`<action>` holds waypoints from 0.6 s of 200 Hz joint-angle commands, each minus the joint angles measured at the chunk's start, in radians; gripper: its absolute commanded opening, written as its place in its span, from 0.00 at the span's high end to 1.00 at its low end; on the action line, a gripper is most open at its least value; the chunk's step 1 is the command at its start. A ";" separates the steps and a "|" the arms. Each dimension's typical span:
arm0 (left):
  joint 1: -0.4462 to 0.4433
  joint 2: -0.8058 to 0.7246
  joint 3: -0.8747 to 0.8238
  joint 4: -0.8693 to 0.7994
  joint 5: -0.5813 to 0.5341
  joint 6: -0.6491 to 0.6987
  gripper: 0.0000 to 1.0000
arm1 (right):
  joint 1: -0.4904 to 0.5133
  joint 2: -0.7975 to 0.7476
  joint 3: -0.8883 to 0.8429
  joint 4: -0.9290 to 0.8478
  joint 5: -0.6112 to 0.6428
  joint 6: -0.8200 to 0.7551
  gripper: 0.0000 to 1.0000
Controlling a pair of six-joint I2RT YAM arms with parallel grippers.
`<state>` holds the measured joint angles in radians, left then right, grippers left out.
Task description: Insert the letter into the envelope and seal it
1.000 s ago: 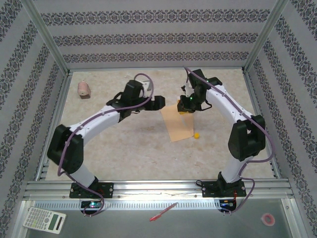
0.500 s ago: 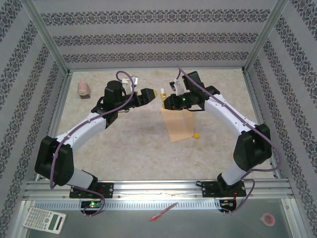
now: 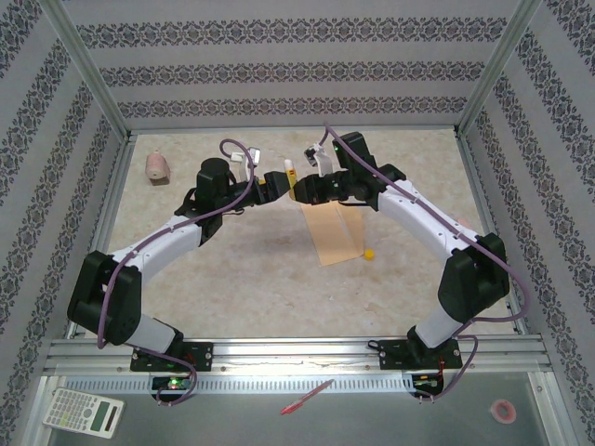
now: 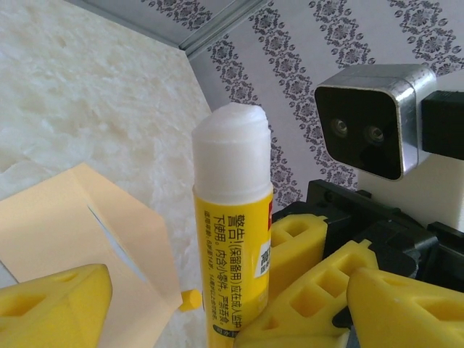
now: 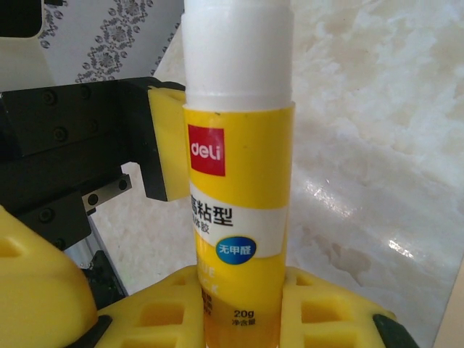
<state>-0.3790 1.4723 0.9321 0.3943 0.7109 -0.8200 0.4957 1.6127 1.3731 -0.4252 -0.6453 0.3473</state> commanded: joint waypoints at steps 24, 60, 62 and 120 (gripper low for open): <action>0.003 0.030 -0.010 0.087 0.020 -0.012 0.17 | 0.026 -0.007 -0.008 0.066 -0.051 0.026 0.93; 0.005 0.050 -0.011 0.139 0.022 -0.044 0.19 | 0.030 -0.004 -0.014 0.067 -0.057 0.028 0.93; 0.005 0.050 -0.011 0.143 0.022 -0.047 0.19 | 0.030 -0.004 -0.014 0.066 -0.057 0.028 0.93; 0.011 0.059 -0.013 0.180 0.030 -0.074 0.21 | 0.030 -0.004 -0.020 0.062 -0.053 0.028 0.93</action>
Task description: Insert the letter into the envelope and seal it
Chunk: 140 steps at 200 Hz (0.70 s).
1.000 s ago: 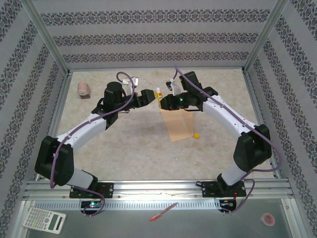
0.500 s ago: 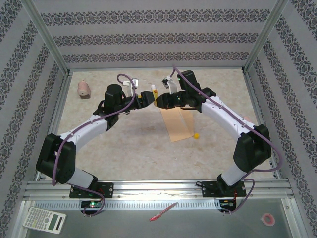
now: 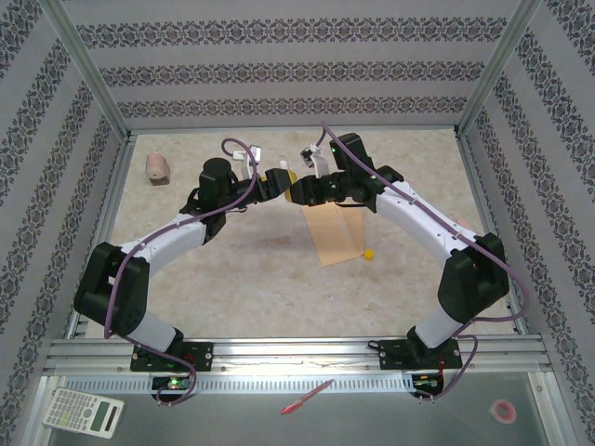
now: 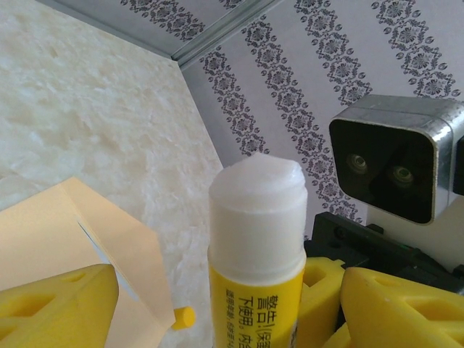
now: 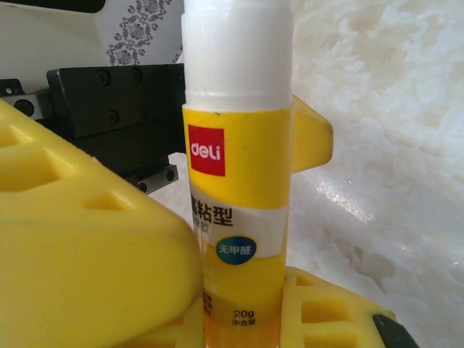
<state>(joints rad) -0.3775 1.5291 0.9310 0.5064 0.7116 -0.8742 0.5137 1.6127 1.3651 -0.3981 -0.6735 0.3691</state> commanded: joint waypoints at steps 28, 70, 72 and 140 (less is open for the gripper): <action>0.011 0.001 -0.013 0.074 0.029 -0.023 0.22 | 0.012 0.004 -0.008 0.027 -0.036 0.006 0.93; 0.011 0.008 -0.016 0.092 0.037 -0.034 0.36 | 0.014 0.002 -0.006 0.014 -0.043 -0.001 0.93; 0.011 0.009 -0.016 0.092 0.036 -0.035 0.36 | 0.014 0.003 -0.006 0.013 -0.044 -0.001 0.93; 0.010 0.016 -0.017 0.116 0.045 -0.052 0.56 | 0.019 0.028 0.005 -0.011 -0.081 -0.010 0.92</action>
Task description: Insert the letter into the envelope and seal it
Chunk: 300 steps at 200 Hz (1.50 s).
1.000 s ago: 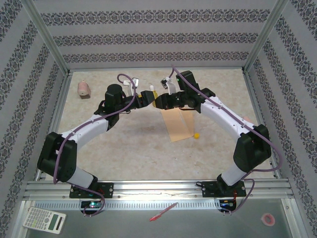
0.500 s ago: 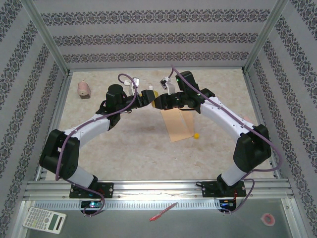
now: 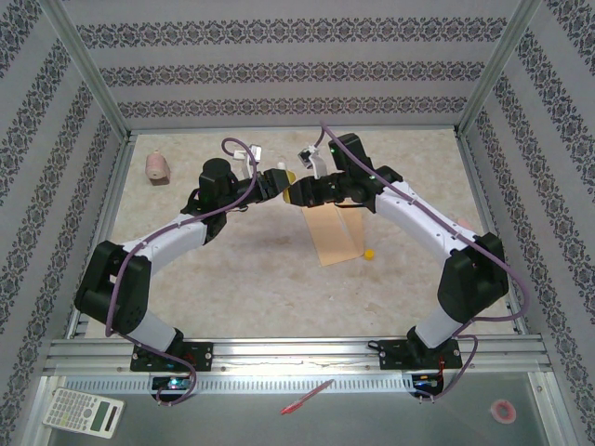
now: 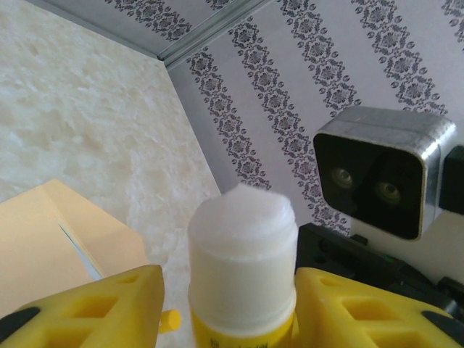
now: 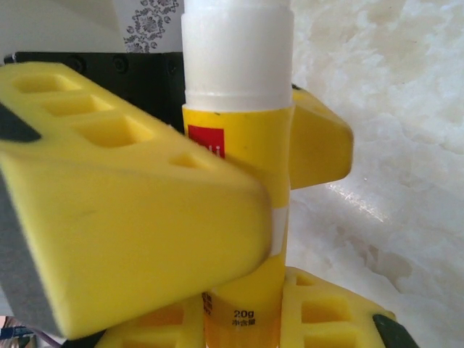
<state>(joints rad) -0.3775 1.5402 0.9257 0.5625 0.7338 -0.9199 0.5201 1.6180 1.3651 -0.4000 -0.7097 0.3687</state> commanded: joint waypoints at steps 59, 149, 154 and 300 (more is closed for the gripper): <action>0.010 0.008 -0.011 0.076 0.031 -0.021 0.68 | 0.014 0.030 0.014 -0.039 -0.023 -0.030 0.91; 0.010 0.002 -0.035 0.096 0.038 -0.037 0.57 | 0.009 0.019 0.028 -0.026 0.025 -0.030 0.89; 0.010 0.002 -0.037 0.096 0.038 -0.039 0.57 | 0.009 0.020 0.029 -0.025 0.028 -0.030 0.89; 0.010 0.030 -0.050 0.154 0.057 -0.086 0.74 | 0.009 -0.008 0.015 0.025 0.041 -0.025 0.89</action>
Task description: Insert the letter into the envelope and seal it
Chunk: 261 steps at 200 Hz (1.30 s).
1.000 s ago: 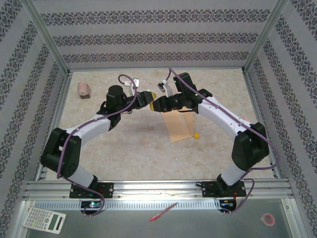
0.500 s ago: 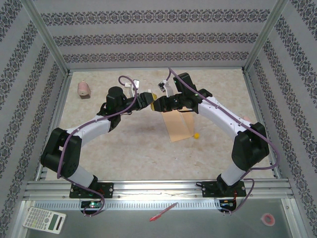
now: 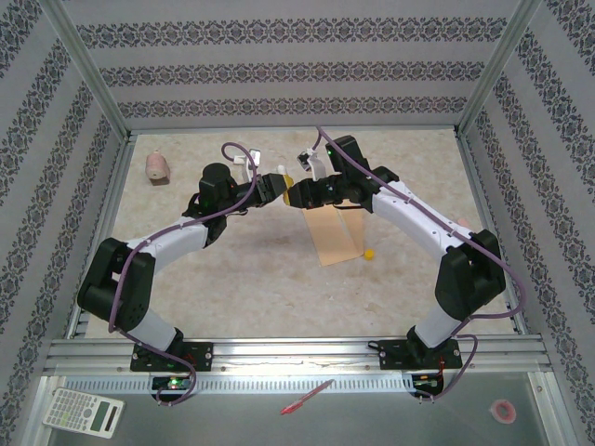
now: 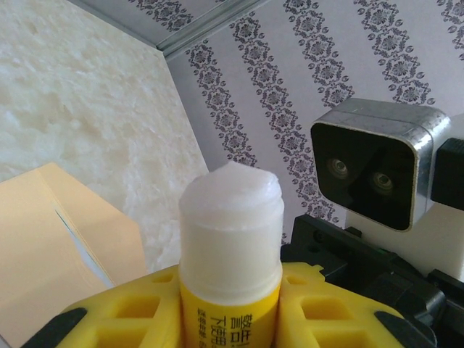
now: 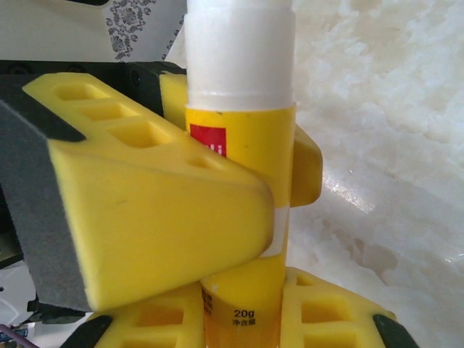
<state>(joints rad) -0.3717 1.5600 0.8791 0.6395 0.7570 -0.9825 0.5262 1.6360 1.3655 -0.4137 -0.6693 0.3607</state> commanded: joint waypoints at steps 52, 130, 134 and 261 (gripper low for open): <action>0.005 0.010 0.000 0.081 0.035 -0.029 0.86 | 0.003 -0.018 0.018 0.040 0.002 -0.016 0.89; 0.013 0.023 0.020 0.106 0.045 -0.044 0.88 | -0.018 -0.041 0.002 0.023 -0.004 -0.020 0.63; 0.015 0.023 0.022 0.109 0.046 -0.046 0.88 | -0.019 -0.043 0.001 0.020 -0.005 -0.021 0.62; 0.136 -0.046 0.060 -0.253 0.312 0.512 0.89 | -0.216 -0.226 -0.112 -0.093 0.093 -0.045 0.59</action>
<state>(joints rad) -0.2344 1.5940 0.9169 0.5735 1.0180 -0.7391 0.3336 1.4231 1.2823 -0.4740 -0.6323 0.3172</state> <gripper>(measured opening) 0.246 0.412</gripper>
